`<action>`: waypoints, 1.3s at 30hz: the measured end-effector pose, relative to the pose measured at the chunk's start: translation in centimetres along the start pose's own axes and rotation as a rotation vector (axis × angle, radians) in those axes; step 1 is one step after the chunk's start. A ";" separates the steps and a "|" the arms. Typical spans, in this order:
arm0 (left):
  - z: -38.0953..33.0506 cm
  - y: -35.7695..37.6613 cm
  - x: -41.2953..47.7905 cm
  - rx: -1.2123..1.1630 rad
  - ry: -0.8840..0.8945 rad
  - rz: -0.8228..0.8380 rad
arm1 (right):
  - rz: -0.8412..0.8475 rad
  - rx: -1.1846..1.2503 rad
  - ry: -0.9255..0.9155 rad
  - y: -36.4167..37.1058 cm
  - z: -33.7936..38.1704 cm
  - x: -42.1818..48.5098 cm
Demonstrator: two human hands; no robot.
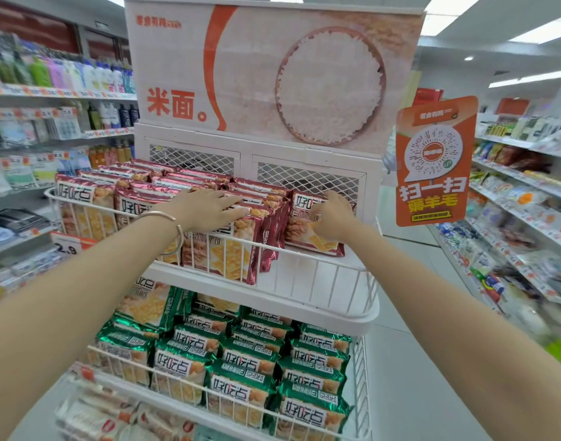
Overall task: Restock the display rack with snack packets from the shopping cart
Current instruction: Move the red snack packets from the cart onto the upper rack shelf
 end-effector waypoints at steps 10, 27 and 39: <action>3.3 -3.1 -3.5 -0.338 0.002 -0.421 | -0.133 0.088 -0.066 -3.4 5.5 1.1; 29.2 6.3 -20.6 -0.307 -0.660 -0.316 | -0.212 0.059 -0.562 1.3 34.3 -0.7; 34.8 21.1 -39.4 -0.452 -1.065 -0.043 | 0.154 0.124 -0.939 18.4 51.8 -9.0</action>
Point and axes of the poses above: each hand's wrist, its own x-axis towards the middle knuckle, its own y-axis out of the palm, z = x × y, the point moved 4 cm from there along x, towards the middle knuckle, and after that the axes turned 1 degree about -y, right-handed, at the moved point
